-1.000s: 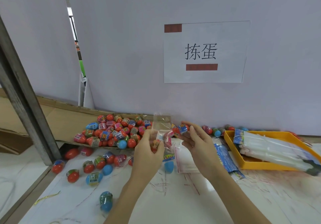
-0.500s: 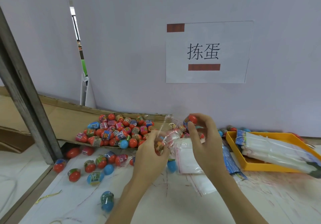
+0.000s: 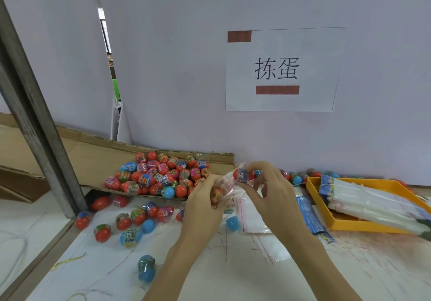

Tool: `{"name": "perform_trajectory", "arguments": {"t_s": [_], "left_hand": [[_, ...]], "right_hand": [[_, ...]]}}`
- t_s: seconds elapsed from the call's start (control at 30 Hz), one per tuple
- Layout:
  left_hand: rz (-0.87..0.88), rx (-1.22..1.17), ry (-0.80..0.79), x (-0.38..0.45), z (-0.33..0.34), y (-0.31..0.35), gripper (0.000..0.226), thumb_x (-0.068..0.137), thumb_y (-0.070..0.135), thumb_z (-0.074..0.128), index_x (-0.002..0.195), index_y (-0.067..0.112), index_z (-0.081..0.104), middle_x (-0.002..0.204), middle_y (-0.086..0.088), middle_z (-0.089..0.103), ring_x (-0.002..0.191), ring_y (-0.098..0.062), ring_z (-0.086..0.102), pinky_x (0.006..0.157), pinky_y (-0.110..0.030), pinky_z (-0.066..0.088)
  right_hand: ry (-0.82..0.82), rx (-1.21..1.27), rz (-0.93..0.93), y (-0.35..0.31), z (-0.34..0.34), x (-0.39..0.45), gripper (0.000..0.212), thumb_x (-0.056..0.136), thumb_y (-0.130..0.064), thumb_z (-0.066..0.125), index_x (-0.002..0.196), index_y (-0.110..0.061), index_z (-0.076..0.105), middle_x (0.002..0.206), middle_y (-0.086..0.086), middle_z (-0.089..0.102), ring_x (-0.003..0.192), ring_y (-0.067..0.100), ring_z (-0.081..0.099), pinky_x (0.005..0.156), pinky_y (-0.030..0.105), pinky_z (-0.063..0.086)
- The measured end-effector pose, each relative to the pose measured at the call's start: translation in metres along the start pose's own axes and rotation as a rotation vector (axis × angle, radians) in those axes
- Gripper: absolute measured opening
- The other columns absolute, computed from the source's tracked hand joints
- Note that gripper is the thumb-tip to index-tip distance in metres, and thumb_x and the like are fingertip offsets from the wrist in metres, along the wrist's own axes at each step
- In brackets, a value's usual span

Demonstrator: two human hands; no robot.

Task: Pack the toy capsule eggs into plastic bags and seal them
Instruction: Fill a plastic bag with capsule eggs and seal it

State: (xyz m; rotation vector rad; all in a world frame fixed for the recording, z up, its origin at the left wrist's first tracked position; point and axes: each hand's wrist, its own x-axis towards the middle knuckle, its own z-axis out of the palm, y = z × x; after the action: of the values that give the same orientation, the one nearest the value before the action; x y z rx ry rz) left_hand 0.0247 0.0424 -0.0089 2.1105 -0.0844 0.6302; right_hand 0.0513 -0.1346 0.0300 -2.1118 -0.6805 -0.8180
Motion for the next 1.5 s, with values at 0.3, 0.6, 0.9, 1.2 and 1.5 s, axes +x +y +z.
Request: {"name": "perform_trajectory", "arguments": {"t_s": [0.3,0.6,0.9,1.2,1.5], "left_hand": [[0.023,-0.105,-0.011,0.002,-0.003,0.003,0.041,0.089,0.026,0.083,0.119,0.044,0.063,0.103,0.024,0.07,0.103,-0.001,0.067,0.083,-0.016,0.057],[0.108,-0.126,-0.092,0.0,-0.007,0.011,0.041,0.084,0.034,0.084,0.116,0.048,0.062,0.104,0.032,0.068,0.105,0.007,0.063,0.084,-0.007,0.05],[0.137,-0.095,0.003,-0.001,-0.005,0.009,0.045,0.082,0.029,0.088,0.115,0.049,0.065,0.107,0.025,0.069,0.108,0.001,0.063,0.088,-0.013,0.054],[0.188,-0.012,0.086,0.002,-0.012,0.009,0.04,0.085,0.051,0.077,0.12,0.047,0.059,0.102,0.036,0.064,0.104,0.008,0.063,0.084,-0.005,0.048],[0.096,0.082,0.201,0.007,-0.021,0.0,0.033,0.089,0.034,0.082,0.117,0.031,0.065,0.095,0.022,0.064,0.086,-0.002,0.065,0.074,-0.018,0.057]], "right_hand": [[-0.199,0.133,0.016,-0.003,0.002,-0.002,0.034,0.093,-0.008,0.074,0.122,-0.025,0.073,0.108,-0.033,0.057,0.093,-0.001,0.062,0.07,0.005,0.05],[-0.254,0.074,-0.112,0.0,-0.002,-0.002,0.028,0.096,0.001,0.066,0.104,-0.024,0.072,0.107,-0.034,0.052,0.092,-0.015,0.058,0.077,0.001,0.044],[-0.399,-0.093,0.023,-0.006,0.006,-0.007,0.029,0.108,-0.008,0.045,0.097,-0.035,0.047,0.091,-0.017,0.053,0.078,-0.001,0.051,0.071,0.009,0.039],[-0.198,0.167,-0.028,-0.011,0.006,-0.006,0.013,0.1,-0.014,0.064,0.106,-0.023,0.071,0.111,-0.019,0.062,0.079,0.005,0.064,0.065,0.012,0.049],[0.078,0.402,0.164,-0.015,0.017,-0.005,0.037,0.099,-0.008,0.065,0.113,-0.043,0.061,0.111,-0.019,0.068,0.092,0.011,0.069,0.065,0.02,0.058]]}}
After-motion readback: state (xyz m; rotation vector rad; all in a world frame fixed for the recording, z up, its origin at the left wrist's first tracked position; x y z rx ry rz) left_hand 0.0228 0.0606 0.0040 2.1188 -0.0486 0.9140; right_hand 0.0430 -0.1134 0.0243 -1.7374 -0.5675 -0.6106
